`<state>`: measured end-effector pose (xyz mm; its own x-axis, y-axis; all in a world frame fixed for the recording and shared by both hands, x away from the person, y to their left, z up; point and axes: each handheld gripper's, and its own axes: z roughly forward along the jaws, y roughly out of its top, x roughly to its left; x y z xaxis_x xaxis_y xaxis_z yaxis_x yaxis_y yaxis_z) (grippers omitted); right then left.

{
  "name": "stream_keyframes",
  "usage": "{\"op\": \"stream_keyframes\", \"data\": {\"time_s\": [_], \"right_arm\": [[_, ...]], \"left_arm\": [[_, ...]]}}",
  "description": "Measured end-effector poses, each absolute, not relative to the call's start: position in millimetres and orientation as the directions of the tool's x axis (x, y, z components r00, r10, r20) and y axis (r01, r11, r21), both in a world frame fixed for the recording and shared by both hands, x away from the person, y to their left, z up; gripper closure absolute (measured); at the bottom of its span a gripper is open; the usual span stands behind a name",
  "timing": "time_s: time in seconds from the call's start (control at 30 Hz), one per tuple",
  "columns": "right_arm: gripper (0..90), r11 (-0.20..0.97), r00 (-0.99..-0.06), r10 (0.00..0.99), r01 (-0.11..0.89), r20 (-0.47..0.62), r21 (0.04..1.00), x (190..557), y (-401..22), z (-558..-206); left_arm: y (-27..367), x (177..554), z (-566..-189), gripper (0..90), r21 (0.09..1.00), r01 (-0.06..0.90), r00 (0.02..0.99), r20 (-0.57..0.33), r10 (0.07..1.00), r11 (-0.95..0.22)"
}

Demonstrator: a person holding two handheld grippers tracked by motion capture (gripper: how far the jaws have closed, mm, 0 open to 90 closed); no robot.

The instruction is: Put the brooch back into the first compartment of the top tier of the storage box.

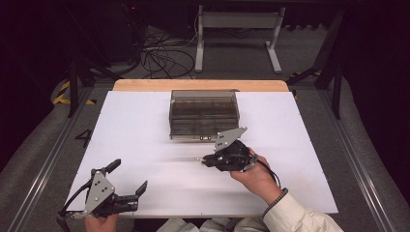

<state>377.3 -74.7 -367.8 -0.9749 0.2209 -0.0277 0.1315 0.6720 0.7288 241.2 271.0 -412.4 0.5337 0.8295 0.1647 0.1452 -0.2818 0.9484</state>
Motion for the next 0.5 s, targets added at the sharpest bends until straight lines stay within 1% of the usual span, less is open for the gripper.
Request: {"op": "stream_keyframes", "data": {"time_s": [0.5], "right_arm": [[82.0, 0.633, -0.968, 0.241, 0.106, -0.065, 0.766, 378.4, -76.5, -348.1]], "left_arm": [[271.3, 241.4, -412.5, 1.4, 0.950, 0.148, 0.534, 0.159, 0.830, -0.277]]}}
